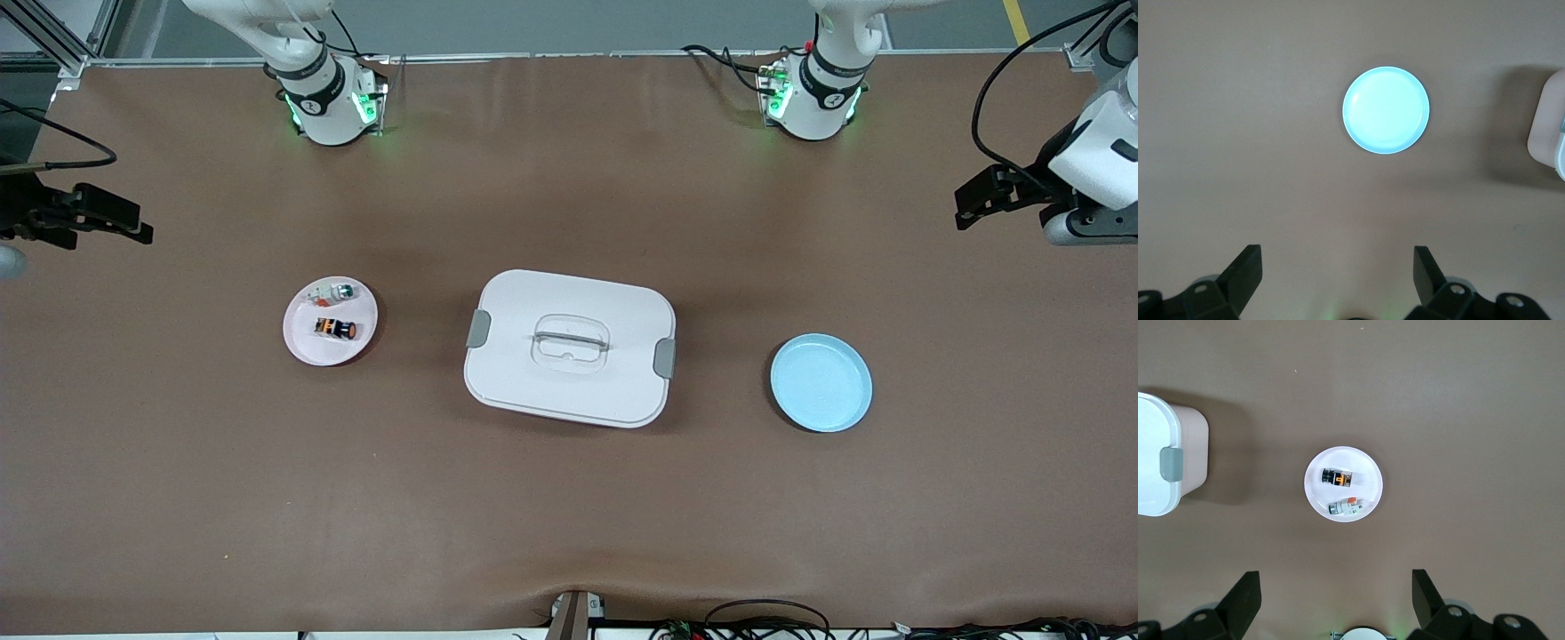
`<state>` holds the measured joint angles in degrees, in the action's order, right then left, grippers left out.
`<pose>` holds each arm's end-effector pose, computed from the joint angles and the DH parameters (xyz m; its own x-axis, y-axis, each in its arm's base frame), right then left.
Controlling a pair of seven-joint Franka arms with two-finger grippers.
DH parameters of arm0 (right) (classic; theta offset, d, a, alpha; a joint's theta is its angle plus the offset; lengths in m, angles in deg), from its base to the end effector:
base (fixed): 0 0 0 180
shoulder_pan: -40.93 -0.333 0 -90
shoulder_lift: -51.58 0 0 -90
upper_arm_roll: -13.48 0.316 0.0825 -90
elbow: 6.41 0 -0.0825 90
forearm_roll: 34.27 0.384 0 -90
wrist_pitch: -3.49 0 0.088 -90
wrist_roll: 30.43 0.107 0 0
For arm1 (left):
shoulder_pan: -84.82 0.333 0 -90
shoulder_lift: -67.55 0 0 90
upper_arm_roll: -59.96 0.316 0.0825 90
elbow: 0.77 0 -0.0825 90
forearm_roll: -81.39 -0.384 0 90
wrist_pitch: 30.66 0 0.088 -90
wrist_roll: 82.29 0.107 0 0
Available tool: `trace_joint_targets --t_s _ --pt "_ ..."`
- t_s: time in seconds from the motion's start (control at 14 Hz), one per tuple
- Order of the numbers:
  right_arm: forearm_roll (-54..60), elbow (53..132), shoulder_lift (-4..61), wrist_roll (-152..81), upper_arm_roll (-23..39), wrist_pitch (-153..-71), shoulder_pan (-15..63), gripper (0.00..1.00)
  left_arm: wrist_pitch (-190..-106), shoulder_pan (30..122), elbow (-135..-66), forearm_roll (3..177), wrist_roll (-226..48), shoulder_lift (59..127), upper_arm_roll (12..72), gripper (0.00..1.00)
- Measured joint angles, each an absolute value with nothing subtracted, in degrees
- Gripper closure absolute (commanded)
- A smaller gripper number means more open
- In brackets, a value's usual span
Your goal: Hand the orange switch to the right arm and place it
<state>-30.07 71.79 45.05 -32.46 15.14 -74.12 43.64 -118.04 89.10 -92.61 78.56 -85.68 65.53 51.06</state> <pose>0.5668 -0.0025 0.6383 0.9922 0.0331 -0.1205 0.0234 -0.9965 -0.0805 0.5371 -0.0395 0.6247 0.9990 -0.0189 -0.0396 -0.0212 -0.9981 -0.0573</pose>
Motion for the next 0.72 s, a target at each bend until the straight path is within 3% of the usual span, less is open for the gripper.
trace_joint_targets --t_s 0.72 --pt "-33.05 76.09 48.44 -32.98 14.98 -79.1 41.37 0.0 -118.04 89.19 -92.37 80.61 -85.65 65.39 51.34 0.0"
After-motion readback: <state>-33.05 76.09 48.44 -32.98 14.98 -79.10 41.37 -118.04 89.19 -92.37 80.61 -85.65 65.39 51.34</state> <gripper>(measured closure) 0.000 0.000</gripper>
